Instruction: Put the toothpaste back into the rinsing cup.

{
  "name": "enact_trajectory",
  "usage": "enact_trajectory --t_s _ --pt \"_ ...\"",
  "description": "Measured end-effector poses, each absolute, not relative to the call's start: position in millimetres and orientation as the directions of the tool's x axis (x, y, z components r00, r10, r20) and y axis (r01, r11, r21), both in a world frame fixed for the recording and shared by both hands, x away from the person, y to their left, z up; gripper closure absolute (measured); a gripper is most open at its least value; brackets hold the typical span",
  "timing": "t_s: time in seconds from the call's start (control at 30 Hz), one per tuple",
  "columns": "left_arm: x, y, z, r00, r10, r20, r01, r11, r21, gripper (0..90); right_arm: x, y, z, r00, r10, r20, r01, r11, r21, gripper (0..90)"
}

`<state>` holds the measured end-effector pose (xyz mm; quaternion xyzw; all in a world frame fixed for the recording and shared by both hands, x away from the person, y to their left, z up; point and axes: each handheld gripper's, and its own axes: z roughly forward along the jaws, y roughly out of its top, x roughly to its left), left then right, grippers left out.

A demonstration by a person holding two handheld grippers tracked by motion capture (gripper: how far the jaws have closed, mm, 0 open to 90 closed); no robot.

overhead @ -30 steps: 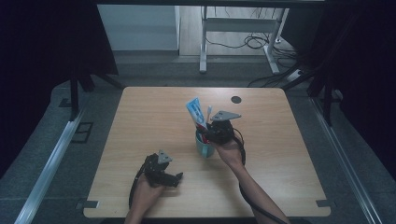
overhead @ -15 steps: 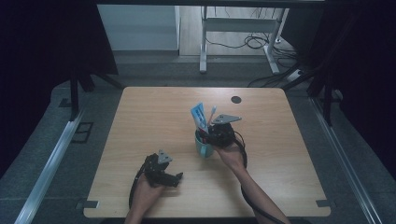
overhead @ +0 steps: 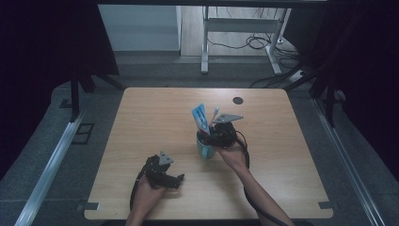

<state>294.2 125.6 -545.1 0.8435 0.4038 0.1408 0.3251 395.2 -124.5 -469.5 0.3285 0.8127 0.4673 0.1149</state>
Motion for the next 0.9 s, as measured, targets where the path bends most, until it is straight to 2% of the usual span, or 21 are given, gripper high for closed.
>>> enact_trajectory --t_s 0.6,0.9 --pt "294.3 125.7 -544.9 0.635 0.772 -0.024 0.590 -0.464 0.661 0.3 393.7 -131.8 -457.0 -0.771 0.621 0.141 0.458 0.386 0.801 44.6" --pt "294.4 125.9 -544.9 0.637 0.771 -0.022 0.588 -0.467 0.661 0.3 389.2 -131.8 -447.5 -0.787 0.607 0.108 0.439 0.429 0.790 37.8"
